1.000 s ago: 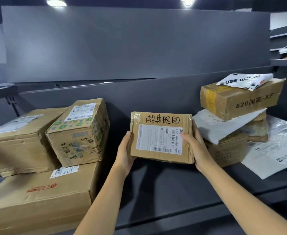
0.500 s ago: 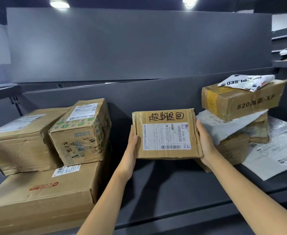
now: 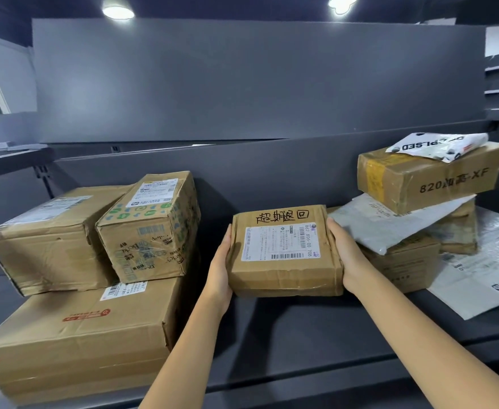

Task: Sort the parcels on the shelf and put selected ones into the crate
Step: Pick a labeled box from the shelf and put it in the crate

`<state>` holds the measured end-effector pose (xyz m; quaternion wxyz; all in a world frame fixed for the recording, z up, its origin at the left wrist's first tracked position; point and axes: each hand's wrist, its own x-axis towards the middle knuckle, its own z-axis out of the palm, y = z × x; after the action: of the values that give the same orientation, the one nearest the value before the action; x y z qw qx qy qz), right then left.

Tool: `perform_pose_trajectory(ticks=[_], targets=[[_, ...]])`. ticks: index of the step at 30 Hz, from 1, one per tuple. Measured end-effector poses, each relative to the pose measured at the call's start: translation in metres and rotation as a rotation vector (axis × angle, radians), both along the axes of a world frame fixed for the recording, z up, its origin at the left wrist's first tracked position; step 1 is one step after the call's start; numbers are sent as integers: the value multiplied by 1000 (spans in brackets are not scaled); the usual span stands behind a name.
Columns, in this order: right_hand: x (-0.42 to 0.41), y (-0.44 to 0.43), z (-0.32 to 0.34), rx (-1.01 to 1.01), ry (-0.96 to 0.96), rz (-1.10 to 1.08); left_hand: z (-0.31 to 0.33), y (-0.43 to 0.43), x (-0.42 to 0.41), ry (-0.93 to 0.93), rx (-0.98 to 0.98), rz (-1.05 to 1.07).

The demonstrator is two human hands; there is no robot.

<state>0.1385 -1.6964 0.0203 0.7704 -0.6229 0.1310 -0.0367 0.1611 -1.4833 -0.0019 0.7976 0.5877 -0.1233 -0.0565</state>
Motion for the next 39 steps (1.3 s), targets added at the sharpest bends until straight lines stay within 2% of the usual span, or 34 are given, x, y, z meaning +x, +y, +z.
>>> perform_pose_trajectory(ticks=[4,7,17,31,39], targets=[[-4,8,2,-170,-120,8,-15,5,-2,125,-102,14],[-11,8,4,-259,-226,27,-23,5,-4,137,-100,-14],[-44,0,2,-172,-230,-38,-23,-6,-9,0,-25,-63],[-78,1,16,-247,-192,-152,-6,-13,-19,-71,-10,-250],[-76,21,8,-115,-193,-136,4,19,-41,-129,82,-213]])
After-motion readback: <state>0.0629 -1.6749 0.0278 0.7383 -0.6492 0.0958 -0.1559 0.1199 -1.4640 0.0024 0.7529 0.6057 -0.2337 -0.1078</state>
